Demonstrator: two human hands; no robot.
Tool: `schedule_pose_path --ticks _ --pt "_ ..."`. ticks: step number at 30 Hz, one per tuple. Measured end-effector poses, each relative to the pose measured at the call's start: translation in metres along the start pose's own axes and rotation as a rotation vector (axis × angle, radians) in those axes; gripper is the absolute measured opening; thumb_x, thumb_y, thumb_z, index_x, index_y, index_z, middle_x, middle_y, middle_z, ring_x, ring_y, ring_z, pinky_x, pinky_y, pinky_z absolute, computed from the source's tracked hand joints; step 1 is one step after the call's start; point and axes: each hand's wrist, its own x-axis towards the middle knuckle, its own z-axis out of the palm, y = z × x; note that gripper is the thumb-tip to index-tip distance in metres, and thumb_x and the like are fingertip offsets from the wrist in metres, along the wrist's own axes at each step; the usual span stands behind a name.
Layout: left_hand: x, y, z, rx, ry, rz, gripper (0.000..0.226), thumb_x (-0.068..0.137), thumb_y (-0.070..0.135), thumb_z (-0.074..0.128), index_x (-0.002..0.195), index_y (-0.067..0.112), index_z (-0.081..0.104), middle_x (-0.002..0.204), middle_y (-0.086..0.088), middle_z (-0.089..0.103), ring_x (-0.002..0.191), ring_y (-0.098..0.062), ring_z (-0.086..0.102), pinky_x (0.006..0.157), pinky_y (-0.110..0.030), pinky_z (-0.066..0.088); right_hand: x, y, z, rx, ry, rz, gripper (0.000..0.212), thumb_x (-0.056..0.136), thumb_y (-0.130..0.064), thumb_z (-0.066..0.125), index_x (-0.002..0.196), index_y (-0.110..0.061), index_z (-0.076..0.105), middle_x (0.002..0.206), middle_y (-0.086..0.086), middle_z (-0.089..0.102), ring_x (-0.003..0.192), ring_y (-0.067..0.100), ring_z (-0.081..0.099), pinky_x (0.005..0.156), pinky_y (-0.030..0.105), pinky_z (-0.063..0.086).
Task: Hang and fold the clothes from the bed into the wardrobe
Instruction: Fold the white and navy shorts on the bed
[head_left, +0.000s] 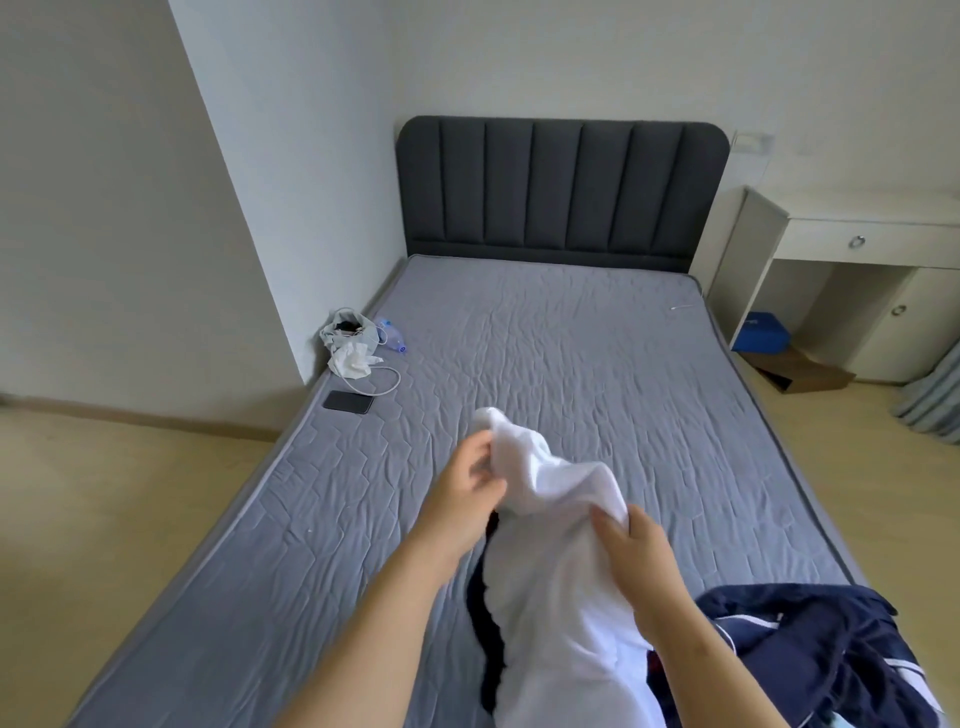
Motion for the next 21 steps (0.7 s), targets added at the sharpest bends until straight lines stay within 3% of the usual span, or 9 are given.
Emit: schedule_pose_path --ticks 3,6,10,12,14,16,17,19,21 --pt "-0.009 -0.011 0.009 0.15 -0.149 -0.053 0.036 0.094 0.015 0.051 0.12 0.038 0.041 0.126 0.01 0.044 0.117 -0.004 0.044 0.093 -0.015 0.034 0.003 -0.026 0.001 0.228 0.01 0.004 0.019 0.094 -0.026 0.049 0.081 -0.014 0.057 0.08 0.004 0.06 0.072 0.016 0.056 0.059 0.027 0.043" --pt "-0.014 -0.013 0.015 0.173 -0.172 -0.094 0.023 0.094 0.038 0.045 0.117 0.035 0.042 0.118 0.013 0.049 0.103 0.005 0.048 0.071 0.004 0.035 0.006 -0.043 0.001 0.445 0.032 0.061 0.023 0.095 -0.027 0.049 0.084 -0.007 0.052 0.08 0.009 0.054 0.071 0.021 0.052 0.062 0.03 0.043" --pt "-0.019 -0.011 0.02 0.177 -0.323 -0.073 0.037 0.086 0.049 0.057 0.115 0.044 0.036 0.117 0.021 0.053 0.102 0.009 0.051 0.082 -0.005 0.042 0.008 -0.062 -0.008 0.766 0.031 0.048 0.02 0.097 -0.021 0.047 0.082 -0.009 0.053 0.073 0.006 0.055 0.063 0.015 0.057 0.055 0.028 0.051" --pt "-0.017 -0.014 0.024 0.282 -0.306 -0.003 0.036 0.081 0.048 0.06 0.11 0.049 0.039 0.113 0.029 0.055 0.098 0.012 0.052 0.077 -0.005 0.041 0.006 -0.067 -0.008 0.844 -0.017 0.011 0.019 0.098 -0.016 0.045 0.082 -0.01 0.053 0.07 0.003 0.056 0.058 0.011 0.059 0.051 0.024 0.052" --pt "-0.01 -0.015 0.024 0.324 -0.084 0.022 0.014 0.09 0.034 0.055 0.102 0.04 0.052 0.105 0.016 0.063 0.096 -0.002 0.059 0.072 -0.011 0.043 0.004 -0.068 -0.005 0.847 -0.111 -0.027 0.019 0.097 -0.013 0.045 0.081 -0.009 0.054 0.069 0.004 0.057 0.059 0.013 0.06 0.052 0.023 0.052" --pt "-0.003 -0.017 0.018 0.184 0.102 -0.023 0.012 0.092 0.024 0.054 0.085 0.031 0.06 0.089 0.01 0.065 0.082 -0.004 0.061 0.063 -0.009 0.043 0.004 -0.064 -0.003 0.754 -0.248 -0.098 0.013 0.095 -0.013 0.047 0.089 -0.012 0.058 0.076 0.005 0.063 0.07 0.016 0.062 0.06 0.025 0.052" --pt "0.001 -0.016 0.016 0.051 0.142 -0.07 0.015 0.092 0.023 0.054 0.081 0.027 0.062 0.084 0.006 0.068 0.075 -0.005 0.062 0.062 -0.011 0.045 0.004 -0.062 -0.003 0.652 -0.295 -0.123 0.011 0.093 -0.017 0.051 0.099 -0.017 0.06 0.086 0.002 0.066 0.079 0.016 0.063 0.068 0.027 0.051" --pt "0.008 -0.01 0.013 -0.22 0.176 -0.158 0.019 0.093 0.023 0.054 0.079 0.016 0.065 0.077 -0.006 0.071 0.066 -0.015 0.066 0.061 -0.022 0.05 0.006 -0.051 -0.002 0.403 -0.345 -0.109 0.029 0.089 -0.025 0.058 0.117 -0.029 0.054 0.109 -0.004 0.063 0.1 0.015 0.06 0.083 0.03 0.047" --pt "0.016 -0.001 0.008 -0.388 0.17 -0.216 0.025 0.093 0.027 0.052 0.079 0.011 0.065 0.068 -0.006 0.071 0.059 -0.017 0.066 0.056 -0.025 0.051 0.004 -0.041 0.001 0.223 -0.426 -0.067 0.03 0.086 -0.025 0.064 0.114 -0.024 0.056 0.109 -0.002 0.063 0.1 0.015 0.061 0.084 0.028 0.048"
